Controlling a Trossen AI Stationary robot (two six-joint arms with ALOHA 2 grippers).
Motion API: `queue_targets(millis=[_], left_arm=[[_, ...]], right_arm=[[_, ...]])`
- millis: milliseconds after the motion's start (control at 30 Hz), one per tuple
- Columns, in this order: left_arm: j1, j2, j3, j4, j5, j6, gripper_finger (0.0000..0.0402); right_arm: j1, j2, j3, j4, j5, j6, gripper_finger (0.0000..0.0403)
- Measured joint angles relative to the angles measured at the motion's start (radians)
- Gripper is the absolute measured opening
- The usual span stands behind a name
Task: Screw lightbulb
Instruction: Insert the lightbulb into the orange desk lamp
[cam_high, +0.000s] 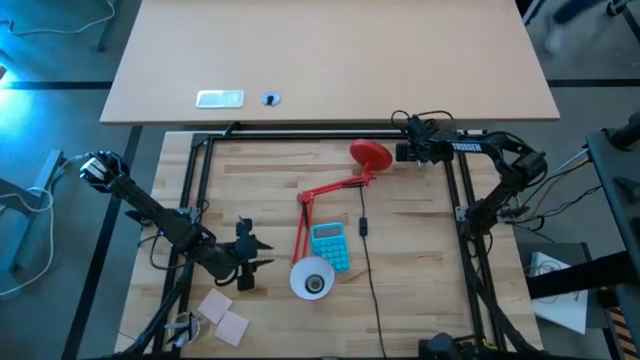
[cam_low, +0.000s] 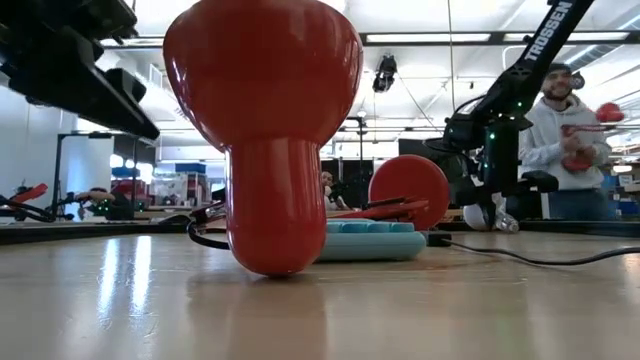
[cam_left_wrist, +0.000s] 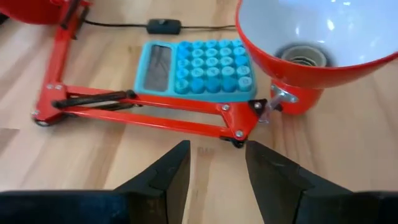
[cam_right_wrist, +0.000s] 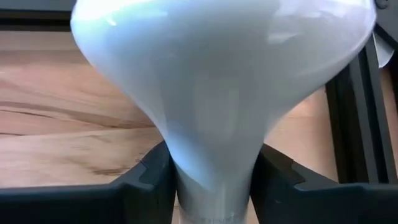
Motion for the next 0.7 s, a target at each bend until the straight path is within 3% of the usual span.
queue_targets(millis=[200,433,567,700], left_arm=[[-0.025,-0.019,0.031,-0.042,-0.004,0.000,0.0146],[-0.024,-0.078,0.084,-0.118,0.023,0.041,0.0146],[-0.024,-0.120,0.081,-0.084,0.000,0.063,0.0146],[-0.011,-0.152,0.078,-0.083,-0.075,0.072,0.0146]], right_arm=[[0.039,-0.076,-0.009,0.012,0.049,-0.068,0.0152],[0.141,-0.367,-0.009,-0.063,0.090,-0.109,0.0142],[0.247,-0.550,-0.009,-0.072,0.094,-0.105,0.0147],[0.404,-0.649,-0.009,-0.077,0.088,-0.070,0.0143]])
